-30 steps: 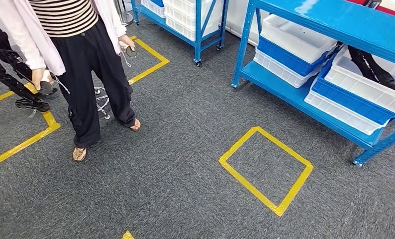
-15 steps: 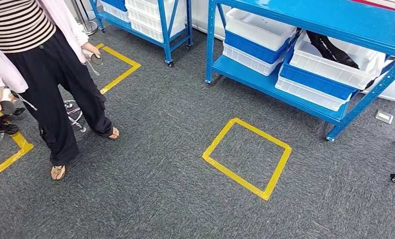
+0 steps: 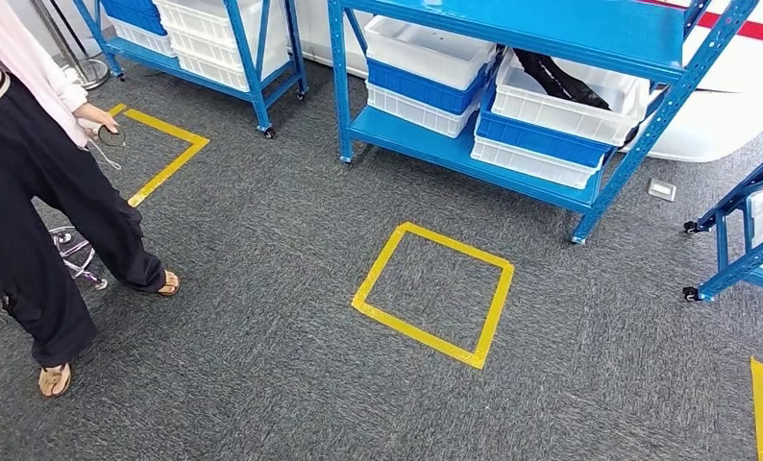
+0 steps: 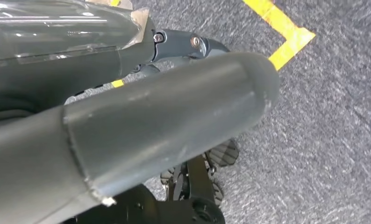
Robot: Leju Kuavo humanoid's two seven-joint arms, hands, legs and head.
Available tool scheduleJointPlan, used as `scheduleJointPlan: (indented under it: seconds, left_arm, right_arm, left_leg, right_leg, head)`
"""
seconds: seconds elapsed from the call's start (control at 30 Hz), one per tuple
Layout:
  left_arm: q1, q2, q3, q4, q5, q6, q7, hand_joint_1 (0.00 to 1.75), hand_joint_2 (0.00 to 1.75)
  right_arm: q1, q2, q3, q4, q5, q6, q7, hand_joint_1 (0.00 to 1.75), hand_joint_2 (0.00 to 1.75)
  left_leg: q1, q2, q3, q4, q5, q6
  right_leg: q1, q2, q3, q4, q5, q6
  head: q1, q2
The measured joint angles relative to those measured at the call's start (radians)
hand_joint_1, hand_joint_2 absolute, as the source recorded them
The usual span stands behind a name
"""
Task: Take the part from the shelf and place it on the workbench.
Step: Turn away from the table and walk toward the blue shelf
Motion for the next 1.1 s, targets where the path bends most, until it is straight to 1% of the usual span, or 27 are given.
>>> scheduleJointPlan:
  seconds: [0.03, 0.13, 0.2, 0.27, 0.53, 0.8, 0.93, 1.1]
  left_arm:
    - [0.0, 0.0, -0.001, 0.0, -0.001, 0.0, 0.0, 0.0, 0.0]
    - [0.001, 0.001, -0.005, 0.0, -0.003, 0.0, 0.0, 0.0, 0.0]
    - [0.002, 0.001, -0.007, 0.0, -0.003, 0.0, -0.001, 0.0, 0.0]
    - [0.002, 0.001, -0.008, 0.0, -0.003, 0.0, -0.001, 0.0, 0.0]
    - [0.001, 0.001, -0.009, 0.0, -0.005, 0.0, -0.001, 0.0, 0.0]
    - [0.001, 0.002, -0.009, 0.0, -0.004, 0.003, -0.003, 0.0, 0.0]
    - [0.001, 0.002, -0.008, 0.0, 0.015, -0.004, -0.042, 0.0, 0.0]
    - [0.001, 0.002, -0.007, 0.0, 0.029, -0.042, -0.09, 0.0, 0.0]
  right_arm:
    - [0.002, 0.0, 0.0, 0.0, 0.006, -0.004, -0.002, 0.0, 0.0]
    - [0.003, 0.0, 0.0, 0.0, 0.011, -0.007, -0.002, 0.0, 0.0]
    - [0.003, -0.001, 0.0, 0.0, 0.012, -0.007, -0.002, 0.0, 0.0]
    - [0.003, -0.001, 0.0, 0.0, 0.012, -0.008, -0.002, 0.0, 0.0]
    - [0.003, -0.001, 0.0, 0.0, 0.013, -0.01, 0.0, 0.0, 0.0]
    - [0.003, 0.0, 0.001, 0.0, 0.029, -0.02, 0.009, 0.0, 0.0]
    - [0.003, 0.0, 0.001, 0.0, 0.032, -0.02, 0.014, 0.0, 0.0]
    - [0.004, -0.001, 0.001, 0.0, 0.037, -0.02, 0.012, 0.0, 0.0]
  left_leg:
    - [-0.004, 0.0, 0.0, -0.001, 0.0, 0.002]
    - [-0.014, -0.001, -0.002, 0.0, 0.003, 0.012]
    - [-0.017, -0.002, -0.005, 0.001, 0.005, 0.016]
    - [-0.018, -0.002, -0.007, 0.002, 0.007, 0.018]
    - [-0.019, -0.002, -0.006, 0.002, 0.005, 0.022]
    - [-0.014, -0.002, -0.006, 0.002, 0.005, 0.021]
    - [-0.012, -0.002, -0.006, 0.002, 0.005, 0.021]
    - [-0.011, -0.002, -0.006, 0.002, 0.005, 0.021]
  right_leg:
    - [0.001, -0.001, -0.003, 0.0, -0.001, -0.001]
    - [-0.004, -0.003, -0.004, -0.001, 0.003, 0.01]
    - [-0.006, -0.003, -0.001, -0.002, 0.005, 0.015]
    - [-0.008, -0.003, 0.001, -0.003, 0.006, 0.017]
    - [-0.012, -0.004, -0.001, -0.004, 0.006, 0.018]
    - [-0.01, -0.005, 0.0, -0.004, 0.007, 0.018]
    - [-0.008, -0.005, 0.0, -0.004, 0.007, 0.018]
    - [-0.008, -0.005, 0.0, -0.004, 0.007, 0.018]
  head:
    - [0.0, 0.0]
    - [0.0, 0.0]
    - [0.0, 0.0]
    - [0.0, 0.0]
    - [0.0, 0.0]
    - [0.0, 0.0]
    - [0.0, 0.0]
    - [0.0, 0.0]
